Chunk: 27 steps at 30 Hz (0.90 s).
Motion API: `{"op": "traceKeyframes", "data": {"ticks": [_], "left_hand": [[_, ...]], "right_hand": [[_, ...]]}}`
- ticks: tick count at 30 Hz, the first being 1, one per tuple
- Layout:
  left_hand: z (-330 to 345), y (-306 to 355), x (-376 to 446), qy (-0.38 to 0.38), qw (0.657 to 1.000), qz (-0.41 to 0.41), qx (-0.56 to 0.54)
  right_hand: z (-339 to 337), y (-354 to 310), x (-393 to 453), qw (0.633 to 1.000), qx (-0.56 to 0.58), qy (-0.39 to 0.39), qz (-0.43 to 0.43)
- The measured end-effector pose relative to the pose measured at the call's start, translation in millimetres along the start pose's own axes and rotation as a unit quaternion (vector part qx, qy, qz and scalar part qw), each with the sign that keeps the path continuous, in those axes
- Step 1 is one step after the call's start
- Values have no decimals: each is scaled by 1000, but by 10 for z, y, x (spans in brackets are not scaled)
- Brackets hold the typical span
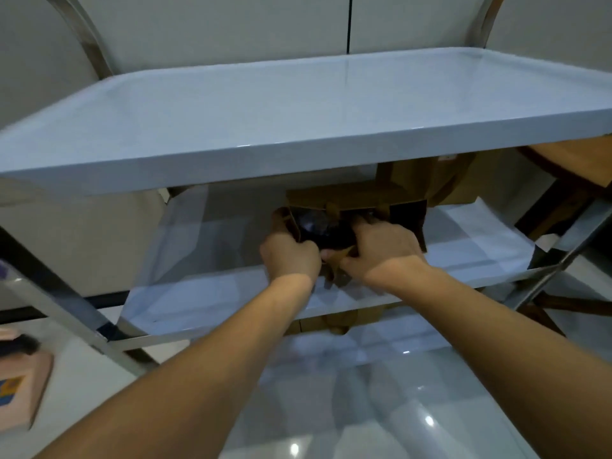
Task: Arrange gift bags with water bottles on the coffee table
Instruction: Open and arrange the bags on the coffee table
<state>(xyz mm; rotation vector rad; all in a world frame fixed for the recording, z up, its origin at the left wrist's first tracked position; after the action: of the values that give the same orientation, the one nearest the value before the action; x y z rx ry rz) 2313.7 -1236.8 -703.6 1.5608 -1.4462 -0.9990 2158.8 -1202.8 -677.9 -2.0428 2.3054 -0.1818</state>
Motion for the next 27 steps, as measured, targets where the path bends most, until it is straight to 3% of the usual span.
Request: {"op": "traceKeyframes", "data": {"ticks": [3, 8, 13, 17, 20, 23, 27], "left_hand": [[-92, -22, -190, -2, 998, -65, 18], [-215, -7, -568, -33, 991, -125, -29], [-429, 113, -878, -45, 982, -181, 7], [-540, 294, -1069, -57, 970, -230, 51], [-647, 521, -1236, -60, 960, -260, 86], [-759, 834, -1309, -96, 954, -258, 123], [-834, 1288, -1515, -217, 929, -245, 172]], "right_hand": [[24, -78, -143, 996, 8, -92, -19], [-152, -148, -593, 987, 93, -126, -21], [-426, -328, -919, 977, 85, -194, -38], [-919, -327, -1054, 980, 136, -140, -45], [-1504, -295, -1040, 986, 161, -44, -31], [-1960, -138, -1047, 971, 234, -21, 39], [-2387, 93, -1343, 931, 321, -35, 172]]}}
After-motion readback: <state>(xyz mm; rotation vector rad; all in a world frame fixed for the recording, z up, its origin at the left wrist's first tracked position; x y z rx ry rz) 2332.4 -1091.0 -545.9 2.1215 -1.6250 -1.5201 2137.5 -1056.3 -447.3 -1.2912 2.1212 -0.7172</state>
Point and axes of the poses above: each hand's wrist, its own x-axis towards the middle knuckle, its own z-axis out of the palm, y = z × x, the point moved 10 cm from there along x, towards the middle knuckle, and after that the axes turned 6 degrees about -y, right-handed, at the moved point
